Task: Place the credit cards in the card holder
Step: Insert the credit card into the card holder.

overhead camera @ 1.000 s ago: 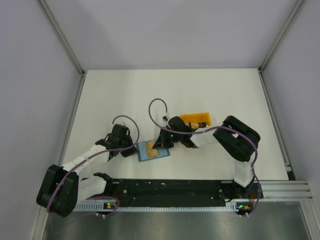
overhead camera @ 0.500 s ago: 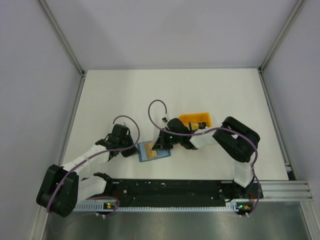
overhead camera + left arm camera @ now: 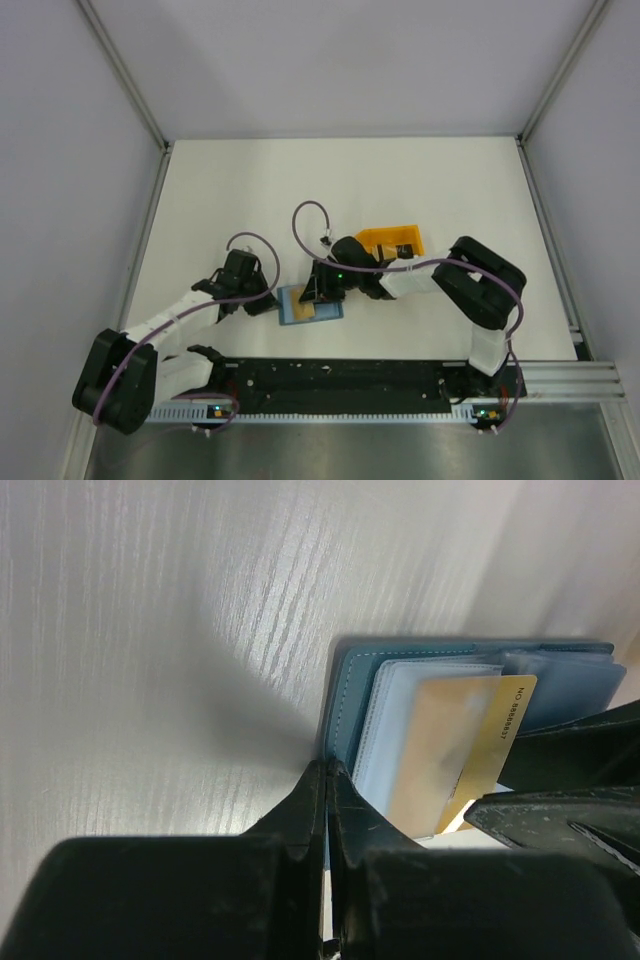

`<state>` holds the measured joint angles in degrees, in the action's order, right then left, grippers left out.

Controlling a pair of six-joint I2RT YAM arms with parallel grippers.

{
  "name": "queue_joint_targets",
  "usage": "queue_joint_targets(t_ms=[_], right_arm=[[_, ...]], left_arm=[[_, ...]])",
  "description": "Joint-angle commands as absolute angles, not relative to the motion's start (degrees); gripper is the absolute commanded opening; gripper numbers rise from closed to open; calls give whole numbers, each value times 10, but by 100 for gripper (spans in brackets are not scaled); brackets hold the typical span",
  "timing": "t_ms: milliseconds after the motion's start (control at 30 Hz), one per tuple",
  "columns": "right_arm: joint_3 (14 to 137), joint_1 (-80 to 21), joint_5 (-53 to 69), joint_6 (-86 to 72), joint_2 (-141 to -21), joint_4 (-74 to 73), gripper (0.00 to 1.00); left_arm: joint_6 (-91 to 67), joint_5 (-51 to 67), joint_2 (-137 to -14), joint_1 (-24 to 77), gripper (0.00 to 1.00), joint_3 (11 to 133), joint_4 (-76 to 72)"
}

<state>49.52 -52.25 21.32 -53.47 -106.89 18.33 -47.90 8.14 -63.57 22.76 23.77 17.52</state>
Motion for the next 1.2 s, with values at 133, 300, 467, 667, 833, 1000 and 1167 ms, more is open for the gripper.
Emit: queue_joint_targets(t_ms=[133,300,467,667,833,1000,1167], right_arm=[[533,-537,193,-476,-1035,69,43],[573,-556,198,-466,-1056,42,35],[599,-568,239,-486,-1087,61,34],[607,-566,257,-509,-1099,78,35],[580,-557,322,-564,-1112,181,33],[609,-554,313,-547,-1120,135,12],[606,-537,218,-485,-1088,47,9]], left_arm=[[-483,73,-633,229,0,233,156],[-484,78,-630,229,0,234,151],[-490,85,-622,229,0,233,146],[-500,81,-610,229,0,226,151],[-512,85,-599,229,0,212,145],[-517,86,-592,229,0,210,142],[-513,77,-582,228,0,217,157]])
